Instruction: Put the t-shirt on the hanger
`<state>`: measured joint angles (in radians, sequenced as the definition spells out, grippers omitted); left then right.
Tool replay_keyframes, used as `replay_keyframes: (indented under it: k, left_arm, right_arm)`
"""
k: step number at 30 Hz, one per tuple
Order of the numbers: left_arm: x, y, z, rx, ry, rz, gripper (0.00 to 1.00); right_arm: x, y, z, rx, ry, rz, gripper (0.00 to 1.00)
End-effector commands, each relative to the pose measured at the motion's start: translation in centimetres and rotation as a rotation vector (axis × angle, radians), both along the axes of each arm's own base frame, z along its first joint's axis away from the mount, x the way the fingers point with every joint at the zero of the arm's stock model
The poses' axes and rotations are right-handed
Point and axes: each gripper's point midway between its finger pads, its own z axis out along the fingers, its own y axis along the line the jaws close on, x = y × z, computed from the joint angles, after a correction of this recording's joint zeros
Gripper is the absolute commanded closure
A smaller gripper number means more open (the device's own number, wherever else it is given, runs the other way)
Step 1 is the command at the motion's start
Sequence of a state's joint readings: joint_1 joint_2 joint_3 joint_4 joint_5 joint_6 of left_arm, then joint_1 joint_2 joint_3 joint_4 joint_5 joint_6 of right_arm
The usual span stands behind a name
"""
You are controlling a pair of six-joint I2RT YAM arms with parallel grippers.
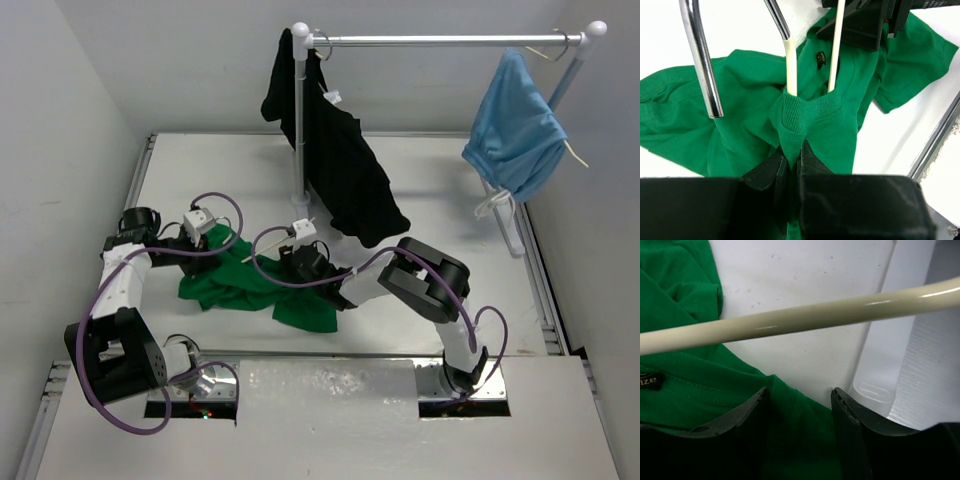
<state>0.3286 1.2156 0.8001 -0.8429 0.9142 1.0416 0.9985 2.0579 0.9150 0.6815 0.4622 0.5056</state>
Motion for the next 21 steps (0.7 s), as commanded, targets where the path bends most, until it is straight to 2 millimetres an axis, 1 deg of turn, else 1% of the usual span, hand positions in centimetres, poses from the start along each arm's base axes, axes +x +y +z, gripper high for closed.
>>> replay_keyframes:
  k: [1,2,4,5,6,9,12,13,16,17,19,20,21]
  left_arm:
    - [1.5,0.3,1.8,-0.005,-0.077,-0.003,1.00]
    - [1.4,0.3,1.7,-0.004,-0.075,-0.004,1.00]
    - [1.4,0.3,1.5,-0.001,-0.073,-0.004,1.00]
    - [1.4,0.3,1.6,-0.002,-0.074,-0.004,1.00]
    - [1.4,0.3,1.6,-0.003,-0.075,-0.005,1.00]
    - [1.5,0.3,1.6,-0.002,-0.077,-0.006,1.00]
    - [1.5,0.3,1.8,-0.001,-0.081,-0.008,1.00]
    - [1.4,0.3,1.7,-0.002,-0.077,-0.007,1.00]
    - [1.3,0.2,1.8,-0.004,-0.076,-0.012,1.00]
    - [1.3,0.2,1.9,-0.003,-0.076,-0.014,1.00]
    - [1.2,0.2,2.1,-0.001,-0.080,-0.021,1.00]
    - [1.2,0.1,2.1,-0.002,-0.079,-0.025,1.00]
    - [1.1,0.1,2.2,-0.005,-0.081,-0.028,1.00]
  right_arm:
    - [-0.5,1.8,2.4,0.116,-0.006,0.048,0.48]
    - [-0.6,1.9,2.7,0.128,-0.005,0.053,0.47]
    - [-1.0,1.9,4.2,0.124,-0.039,0.051,0.42]
    - [-1.0,1.6,4.1,0.104,-0.046,0.046,0.42]
    - [-1.1,1.6,4.7,0.104,-0.058,0.044,0.41]
    - [-1.4,1.4,4.5,0.096,-0.042,0.036,0.40]
    - [-1.7,1.6,3.5,0.100,-0.013,0.036,0.39]
    - [-1.7,1.7,2.8,0.089,0.002,0.037,0.39]
    - [-1.4,2.4,1.6,0.046,0.039,0.035,0.40]
    - [-1.4,2.2,0.8,0.033,0.052,0.025,0.41]
    - [-0.9,1.2,-0.2,0.015,0.063,-0.018,0.46]
    - [-0.8,0.8,-0.7,0.021,0.081,-0.039,0.53]
    - [-0.6,0.4,-1.1,0.022,0.090,-0.053,0.58]
